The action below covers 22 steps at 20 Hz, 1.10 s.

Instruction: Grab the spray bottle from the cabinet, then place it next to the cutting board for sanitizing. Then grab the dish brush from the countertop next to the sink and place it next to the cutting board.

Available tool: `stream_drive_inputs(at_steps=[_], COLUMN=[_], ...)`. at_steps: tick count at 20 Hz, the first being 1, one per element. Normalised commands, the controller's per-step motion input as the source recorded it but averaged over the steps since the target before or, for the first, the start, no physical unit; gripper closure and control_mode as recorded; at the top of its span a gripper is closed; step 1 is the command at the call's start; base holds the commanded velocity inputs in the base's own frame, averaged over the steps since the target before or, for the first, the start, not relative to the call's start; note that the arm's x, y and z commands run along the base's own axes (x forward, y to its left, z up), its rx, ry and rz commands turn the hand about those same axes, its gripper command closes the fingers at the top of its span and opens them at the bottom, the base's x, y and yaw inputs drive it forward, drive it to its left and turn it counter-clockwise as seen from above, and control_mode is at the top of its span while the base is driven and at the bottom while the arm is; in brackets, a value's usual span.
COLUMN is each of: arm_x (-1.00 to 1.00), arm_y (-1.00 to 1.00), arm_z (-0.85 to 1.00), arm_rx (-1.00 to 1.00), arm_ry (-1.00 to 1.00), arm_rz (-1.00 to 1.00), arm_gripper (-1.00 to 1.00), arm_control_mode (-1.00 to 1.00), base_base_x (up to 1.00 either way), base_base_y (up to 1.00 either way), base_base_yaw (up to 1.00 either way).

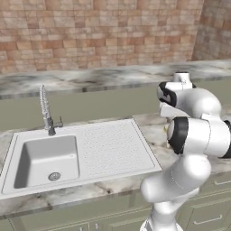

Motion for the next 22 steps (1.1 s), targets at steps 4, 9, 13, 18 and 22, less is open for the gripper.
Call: stream_drive_inputs(at_steps=[4,9,13,18,22], arm_x=[0.18,0.31,0.46,0.42,0.35], arm_y=[-0.06,-0.01,0.0,-0.01,-0.06], arm_z=[-0.47,-0.54,-0.39,-0.36,-0.32], arm_rx=[0.11,0.07,0.0,0.0,0.0], arm_ry=[0.1,0.11,0.18,0.14,0.12], arm_rz=[-0.02,-0.02,-0.05,-0.05,-0.04], arm_gripper=[-1.0,-1.0,-1.0,-1.0,-1.0], arm_control_mode=[-1.0,-1.0,-1.0,-1.0,-1.0], base_base_x=[0.0,0.0,0.0,0.0,0.0], base_base_y=[0.0,0.0,0.0,0.0,0.0], base_base_yaw=[0.0,0.0,0.0,0.0,0.0])
